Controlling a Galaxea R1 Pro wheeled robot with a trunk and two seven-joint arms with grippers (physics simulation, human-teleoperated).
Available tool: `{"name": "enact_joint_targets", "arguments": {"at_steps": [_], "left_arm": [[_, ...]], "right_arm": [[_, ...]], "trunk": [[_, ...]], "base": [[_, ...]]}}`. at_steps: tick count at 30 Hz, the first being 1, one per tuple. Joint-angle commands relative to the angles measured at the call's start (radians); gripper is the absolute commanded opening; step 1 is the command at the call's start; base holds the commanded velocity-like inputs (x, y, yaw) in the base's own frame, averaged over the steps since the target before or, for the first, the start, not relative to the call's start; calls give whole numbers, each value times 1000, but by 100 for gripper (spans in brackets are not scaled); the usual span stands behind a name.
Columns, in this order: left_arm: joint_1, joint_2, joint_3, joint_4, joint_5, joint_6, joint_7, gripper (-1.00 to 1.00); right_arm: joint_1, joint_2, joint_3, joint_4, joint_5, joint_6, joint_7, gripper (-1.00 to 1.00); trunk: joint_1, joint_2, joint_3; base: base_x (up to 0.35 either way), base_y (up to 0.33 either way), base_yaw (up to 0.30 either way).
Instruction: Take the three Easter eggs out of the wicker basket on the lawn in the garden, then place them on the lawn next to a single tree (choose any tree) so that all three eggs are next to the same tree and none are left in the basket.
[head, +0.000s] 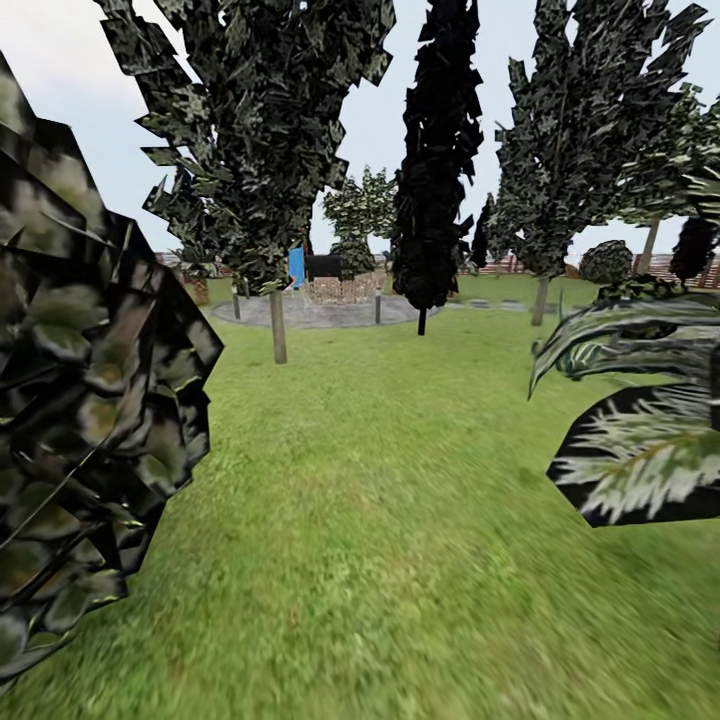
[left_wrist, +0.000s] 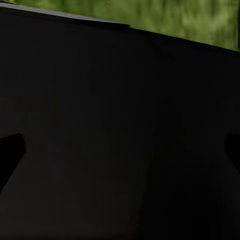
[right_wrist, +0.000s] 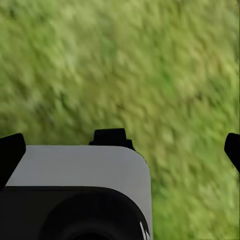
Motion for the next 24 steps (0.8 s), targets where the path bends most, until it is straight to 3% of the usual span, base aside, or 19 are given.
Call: {"name": "enact_joint_targets", "arguments": {"at_steps": [1, 11, 24], "left_arm": [[0, 0, 4, -2, 8, -1, -2, 100], [0, 0, 4, -2, 8, -1, -2, 100], [0, 0, 5, -2, 9, -1, -3, 100]], "right_arm": [[-1, 0, -5, 1, 1, -3, 1, 100], [-1, 0, -5, 1, 1, -3, 1, 100], [-1, 0, -5, 1, 1, -3, 1, 100]], "trunk": [[1, 0, -1], [1, 0, -1], [1, 0, -1]], "base": [[338, 0, 129], [338, -8, 53], [312, -125, 1]]}}
